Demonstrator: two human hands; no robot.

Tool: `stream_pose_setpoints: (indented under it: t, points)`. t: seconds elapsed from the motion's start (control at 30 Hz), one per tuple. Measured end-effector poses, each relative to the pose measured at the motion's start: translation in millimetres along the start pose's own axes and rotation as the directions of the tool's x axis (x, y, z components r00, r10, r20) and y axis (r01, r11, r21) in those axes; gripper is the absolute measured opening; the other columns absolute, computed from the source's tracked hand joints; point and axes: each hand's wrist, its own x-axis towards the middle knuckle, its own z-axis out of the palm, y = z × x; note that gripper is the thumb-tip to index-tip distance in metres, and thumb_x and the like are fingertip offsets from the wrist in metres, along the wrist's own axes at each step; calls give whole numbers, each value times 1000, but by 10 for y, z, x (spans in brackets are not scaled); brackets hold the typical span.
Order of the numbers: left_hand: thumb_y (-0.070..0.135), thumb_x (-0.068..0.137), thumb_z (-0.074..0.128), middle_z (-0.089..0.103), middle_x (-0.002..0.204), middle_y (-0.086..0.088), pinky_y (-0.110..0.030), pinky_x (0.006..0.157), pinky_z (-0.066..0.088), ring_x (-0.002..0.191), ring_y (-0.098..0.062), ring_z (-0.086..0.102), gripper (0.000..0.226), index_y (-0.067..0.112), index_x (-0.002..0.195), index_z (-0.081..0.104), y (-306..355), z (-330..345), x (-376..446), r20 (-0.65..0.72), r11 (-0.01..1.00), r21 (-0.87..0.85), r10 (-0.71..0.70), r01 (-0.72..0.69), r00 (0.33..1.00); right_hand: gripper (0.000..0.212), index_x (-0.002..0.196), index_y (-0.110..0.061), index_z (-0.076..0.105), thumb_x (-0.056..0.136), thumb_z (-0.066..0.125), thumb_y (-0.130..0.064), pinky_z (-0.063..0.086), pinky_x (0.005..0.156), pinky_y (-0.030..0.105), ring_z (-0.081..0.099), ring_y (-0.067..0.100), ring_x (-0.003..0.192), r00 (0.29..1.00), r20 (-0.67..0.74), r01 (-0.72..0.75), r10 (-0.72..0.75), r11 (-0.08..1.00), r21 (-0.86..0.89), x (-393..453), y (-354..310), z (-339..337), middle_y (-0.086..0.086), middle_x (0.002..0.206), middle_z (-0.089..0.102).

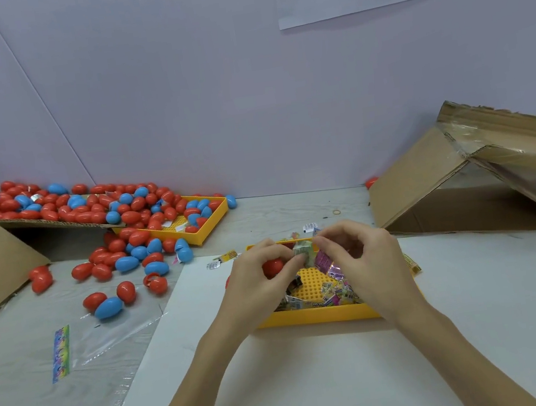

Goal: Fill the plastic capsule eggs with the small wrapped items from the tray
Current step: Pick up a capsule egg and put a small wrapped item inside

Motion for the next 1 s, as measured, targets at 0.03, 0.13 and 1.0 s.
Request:
stream_pose_setpoints:
  t: [0.03, 0.13, 1.0]
  points:
    - [29, 93, 72, 63, 88, 12, -12, 70, 42, 87, -7, 59, 8, 31, 86, 71, -2, -2, 0, -5, 1000, 27, 5, -5, 1000, 6, 88, -24, 76, 93, 74, -25, 53, 68, 20, 67, 6, 75, 1000, -20, -7, 6, 1000, -19, 2, 17, -10, -13, 73, 71]
    - [24, 96, 69, 61, 88, 10, -12, 69, 42, 88, -4, 57, 9, 29, 89, 70, -10, 5, -3, -17, 999, 49, 4, -4, 1000, 10, 86, -22, 75, 95, 72, -21, 50, 67, 17, 65, 5, 73, 1000, -7, -8, 7, 985, -171, 4, 98, -52, -12, 73, 71]
    - [18, 98, 66, 55, 122, 3, -15, 76, 52, 106, -11, 60, 37, 35, 117, 40, -1, -42, 14, 223, 949, -194, -204, 249, 953, 16, 95, -21, 76, 93, 69, -7, 62, 70, 35, 73, 15, 73, 961, 44, -276, 273, 955, 113, 0, 89, -32, -2, 79, 76]
